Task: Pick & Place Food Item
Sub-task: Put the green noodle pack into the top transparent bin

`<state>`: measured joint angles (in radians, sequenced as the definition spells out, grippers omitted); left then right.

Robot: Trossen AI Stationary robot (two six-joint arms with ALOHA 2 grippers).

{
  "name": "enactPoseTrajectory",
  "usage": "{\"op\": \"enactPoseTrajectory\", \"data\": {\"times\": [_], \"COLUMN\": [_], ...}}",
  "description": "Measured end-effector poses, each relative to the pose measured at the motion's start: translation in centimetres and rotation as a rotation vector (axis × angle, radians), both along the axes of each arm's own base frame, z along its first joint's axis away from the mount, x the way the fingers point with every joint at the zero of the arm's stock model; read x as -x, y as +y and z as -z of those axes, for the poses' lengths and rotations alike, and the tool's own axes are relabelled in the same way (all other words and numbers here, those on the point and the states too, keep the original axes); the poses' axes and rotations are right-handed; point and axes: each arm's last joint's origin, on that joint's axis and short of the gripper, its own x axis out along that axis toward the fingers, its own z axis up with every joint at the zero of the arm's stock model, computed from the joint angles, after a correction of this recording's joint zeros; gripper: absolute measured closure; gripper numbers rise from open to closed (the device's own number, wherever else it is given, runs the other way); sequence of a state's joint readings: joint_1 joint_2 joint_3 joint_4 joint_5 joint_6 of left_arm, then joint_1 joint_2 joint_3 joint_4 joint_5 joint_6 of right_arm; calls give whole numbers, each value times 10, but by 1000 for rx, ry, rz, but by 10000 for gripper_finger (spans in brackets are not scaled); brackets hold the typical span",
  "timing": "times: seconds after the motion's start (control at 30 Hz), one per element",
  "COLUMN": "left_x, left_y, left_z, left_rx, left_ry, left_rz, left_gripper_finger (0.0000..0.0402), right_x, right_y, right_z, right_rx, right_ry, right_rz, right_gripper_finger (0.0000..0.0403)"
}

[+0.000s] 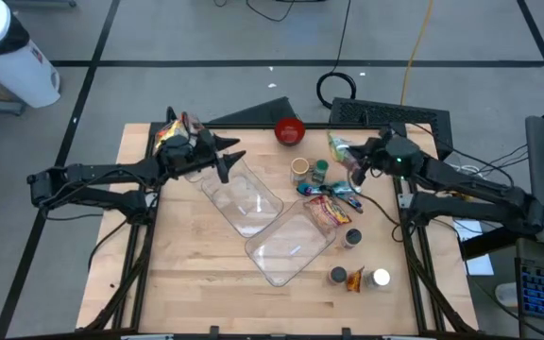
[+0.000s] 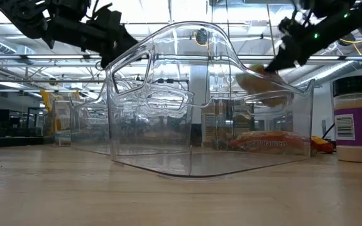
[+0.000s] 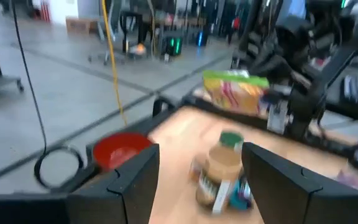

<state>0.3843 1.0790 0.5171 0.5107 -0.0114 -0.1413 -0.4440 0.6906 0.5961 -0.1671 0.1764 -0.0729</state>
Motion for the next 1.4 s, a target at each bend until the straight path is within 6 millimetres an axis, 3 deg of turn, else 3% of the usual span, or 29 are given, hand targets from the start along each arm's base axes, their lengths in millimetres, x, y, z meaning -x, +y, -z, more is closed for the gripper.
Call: {"op": "enactPoseTrajectory", "data": {"times": [0.2, 0.5, 0.8, 1.0, 1.4], "left_x": [1, -6, -64, -96, -109], "left_y": [1, -11, -29, -36, -35], "left_z": [-14, -24, -28, -26, -20], "left_rx": [-53, -124, -219, -288, -315], "left_ry": [-134, -213, -153, -131, -76], "left_rz": [-38, 133, 496, 582, 592], "left_gripper_finger": [165, 165, 165, 165, 165], "right_x": [-12, -39, -67, -77, -79], "right_y": [16, 33, 38, 36, 40], "right_z": [-17, -24, -15, -8, -11], "right_rx": [-4, -15, -107, -139, -124], "right_ry": [-207, -340, -400, -395, -425], "right_rz": [-234, -534, -719, -726, -766], "right_gripper_finger": [403, 403, 403, 403, 403]}}
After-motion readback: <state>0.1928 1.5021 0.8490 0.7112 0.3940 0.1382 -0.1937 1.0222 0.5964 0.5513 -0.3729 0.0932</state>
